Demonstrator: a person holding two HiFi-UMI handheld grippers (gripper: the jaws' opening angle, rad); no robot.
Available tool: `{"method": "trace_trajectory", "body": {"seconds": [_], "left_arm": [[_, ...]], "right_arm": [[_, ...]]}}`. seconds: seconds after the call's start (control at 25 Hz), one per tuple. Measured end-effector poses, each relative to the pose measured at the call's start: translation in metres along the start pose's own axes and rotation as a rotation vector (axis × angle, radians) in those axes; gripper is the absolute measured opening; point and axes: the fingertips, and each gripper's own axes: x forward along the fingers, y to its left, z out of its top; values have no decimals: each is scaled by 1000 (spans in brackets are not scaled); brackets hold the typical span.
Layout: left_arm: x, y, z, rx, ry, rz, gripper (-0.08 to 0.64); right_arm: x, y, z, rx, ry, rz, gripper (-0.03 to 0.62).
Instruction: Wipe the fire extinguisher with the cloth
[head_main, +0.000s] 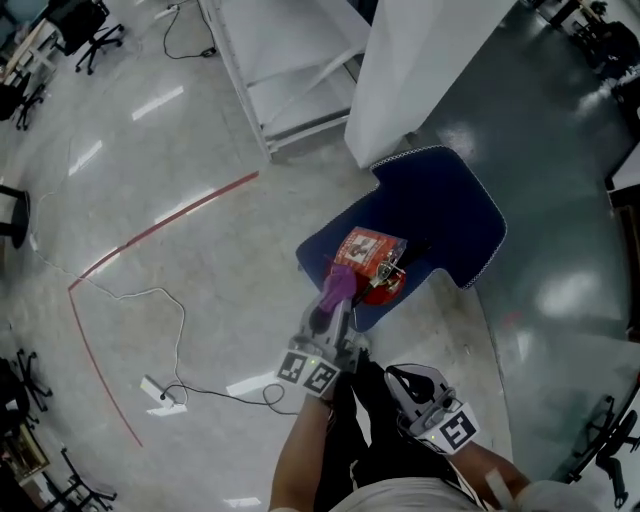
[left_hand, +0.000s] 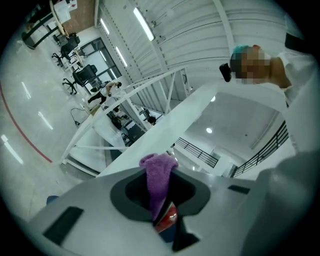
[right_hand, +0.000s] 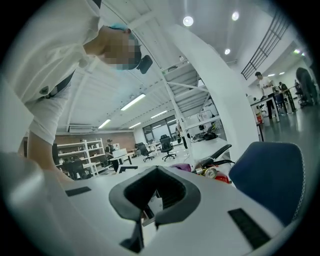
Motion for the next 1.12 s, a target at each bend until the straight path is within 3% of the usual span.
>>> {"method": "trace_trajectory", "body": {"seconds": [0.36, 0.52, 0.68, 0.8, 0.96, 1.12], "left_arm": [[14, -71, 57, 83, -29, -63, 63], [2, -122, 95, 194, -54, -68, 63], [-17, -169, 127, 343, -79, -22, 63], [-27, -182, 143, 432, -102, 46, 63], [-73, -182, 161, 451, -125, 149, 63], [-88, -227, 155, 452, -113, 104, 63]], "right_arm": [[-18, 2, 43, -43, -60, 10, 14], [-21, -3, 69, -42, -88, -69, 14], [-19, -8, 100, -65, -123, -142, 14], [-7, -17, 119, -63, -141, -171, 14], [12, 5, 124, -56, -136, -118, 14], [-22, 16, 155, -91, -189, -135, 14]]}}
